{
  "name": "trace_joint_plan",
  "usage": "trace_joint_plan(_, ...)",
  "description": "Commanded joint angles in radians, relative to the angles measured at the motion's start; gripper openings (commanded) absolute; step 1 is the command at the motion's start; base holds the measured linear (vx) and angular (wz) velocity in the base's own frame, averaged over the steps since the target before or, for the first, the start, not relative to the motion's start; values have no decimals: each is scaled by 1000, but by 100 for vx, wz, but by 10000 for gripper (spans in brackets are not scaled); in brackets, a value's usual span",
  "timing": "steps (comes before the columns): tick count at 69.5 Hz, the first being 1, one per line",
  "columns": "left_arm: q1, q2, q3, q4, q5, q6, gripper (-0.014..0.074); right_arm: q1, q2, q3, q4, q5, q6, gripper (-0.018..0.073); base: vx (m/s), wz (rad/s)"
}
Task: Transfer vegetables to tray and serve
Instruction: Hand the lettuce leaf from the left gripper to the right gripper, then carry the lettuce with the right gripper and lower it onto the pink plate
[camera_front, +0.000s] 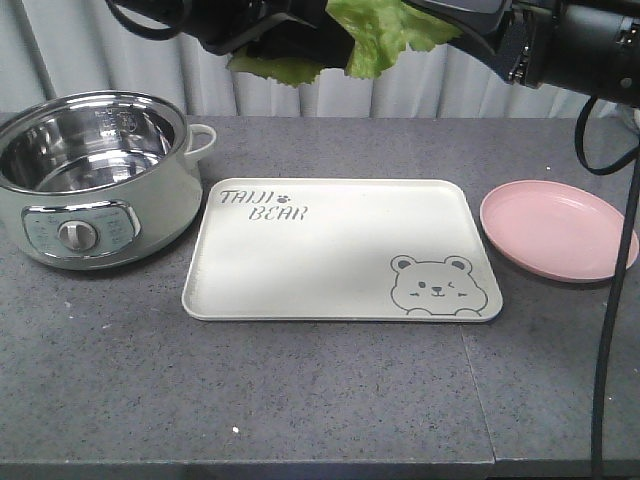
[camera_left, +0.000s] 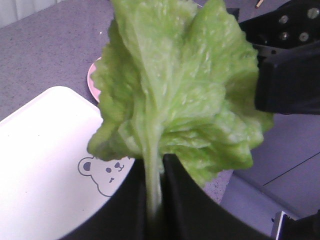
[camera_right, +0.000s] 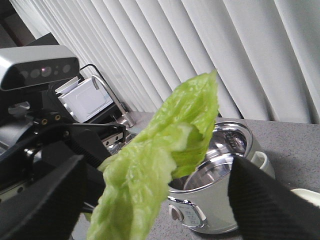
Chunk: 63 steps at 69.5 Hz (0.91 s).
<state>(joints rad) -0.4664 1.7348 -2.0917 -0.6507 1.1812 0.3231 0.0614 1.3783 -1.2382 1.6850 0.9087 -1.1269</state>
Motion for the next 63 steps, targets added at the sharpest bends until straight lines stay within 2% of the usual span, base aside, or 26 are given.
trace_joint_plan(1, -10, -36, -26, -54, -72, -4, -6, -4, -34, -34, 133, 15, -2, 484, 0, 0)
trace_joint_plan(8, -10, -36, -26, -54, -70, -4, -6, -4, -34, -34, 133, 15, -4, 314, 0, 0)
trace_joint_plan(16, -10, -36, -26, -54, -62, -4, -6, -4, -34, -34, 133, 15, -19, 54, 0, 0)
trace_joint_plan(19, -10, -36, -26, -54, -53, -4, -6, -4, -34, -34, 133, 18, -31, -17, 0, 0)
trace_joint_plan(35, -10, -36, -26, -54, -35, -33, 5, -4, -34, -34, 74, 21, -33, -10, 0, 0)
trace_joint_plan(44, -10, -36, -26, -54, -31, -33, 49, -4, -34, -34, 25, 21, -22, -8, 0, 0)
trace_joint_plan(52, -10, -36, -26, -54, -21, -33, 137, -4, -34, -34, 16, 20, -22, -6, 0, 0)
trace_joint_plan(63, -10, -39, -26, -50, -12, -41, 324, -4, -34, -34, -9, 9, -22, -6, 0, 0)
